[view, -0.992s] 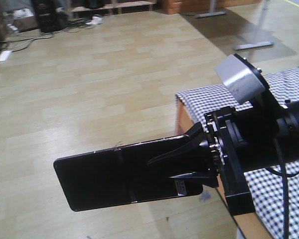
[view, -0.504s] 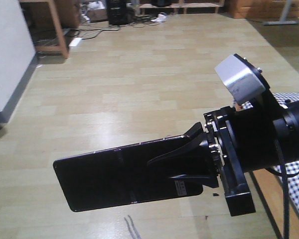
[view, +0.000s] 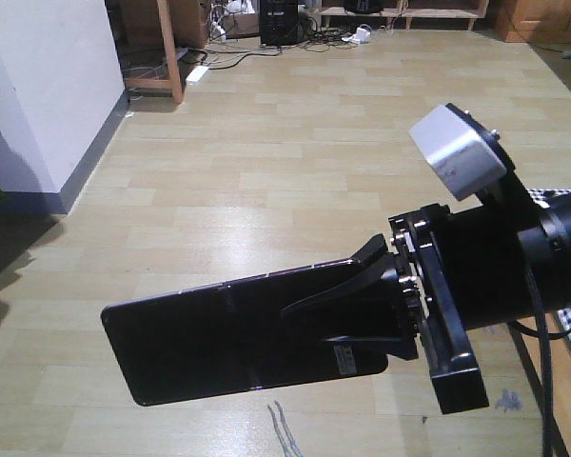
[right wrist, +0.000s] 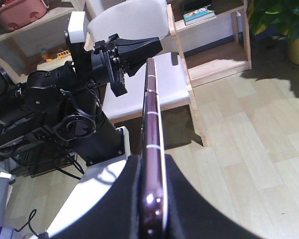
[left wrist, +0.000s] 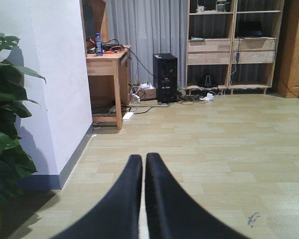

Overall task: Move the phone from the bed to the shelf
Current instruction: 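Drive the base away from the bed holding the phone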

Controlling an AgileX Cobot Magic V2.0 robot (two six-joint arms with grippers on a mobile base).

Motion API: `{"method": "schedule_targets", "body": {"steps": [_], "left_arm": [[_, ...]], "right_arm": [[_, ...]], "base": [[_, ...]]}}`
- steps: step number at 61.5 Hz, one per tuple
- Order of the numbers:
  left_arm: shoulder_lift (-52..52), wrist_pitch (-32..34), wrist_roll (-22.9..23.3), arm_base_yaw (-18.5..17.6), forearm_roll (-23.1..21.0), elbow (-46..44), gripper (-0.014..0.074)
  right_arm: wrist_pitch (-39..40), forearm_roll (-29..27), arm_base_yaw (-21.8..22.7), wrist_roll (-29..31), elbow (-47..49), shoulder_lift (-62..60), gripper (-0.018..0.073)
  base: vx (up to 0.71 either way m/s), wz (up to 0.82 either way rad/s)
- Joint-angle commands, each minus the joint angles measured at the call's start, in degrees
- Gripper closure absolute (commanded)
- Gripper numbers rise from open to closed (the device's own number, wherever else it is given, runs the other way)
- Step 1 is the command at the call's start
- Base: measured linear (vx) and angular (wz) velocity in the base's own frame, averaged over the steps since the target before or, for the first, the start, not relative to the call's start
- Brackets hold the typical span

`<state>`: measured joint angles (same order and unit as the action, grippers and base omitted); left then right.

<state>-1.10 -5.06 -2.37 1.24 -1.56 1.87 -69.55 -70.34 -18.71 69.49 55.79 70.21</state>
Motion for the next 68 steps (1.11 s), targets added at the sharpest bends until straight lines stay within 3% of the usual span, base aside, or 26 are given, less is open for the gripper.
{"method": "schedule_targets", "body": {"steps": [1,68], "left_arm": [[-0.35,4.17,0.50,0.20,-0.56,-1.43,0.0595],[-0.35,4.17,0.50,0.20,-0.56,-1.43,0.0595]], "right_arm": [[-4.22,-5.33,0.13,-0.01,1.36,-1.43,0.0562],[-4.22,-5.33,0.13,-0.01,1.36,-1.43,0.0562]], "base": [[0.00,0.00],[0.14,-0.02]]}}
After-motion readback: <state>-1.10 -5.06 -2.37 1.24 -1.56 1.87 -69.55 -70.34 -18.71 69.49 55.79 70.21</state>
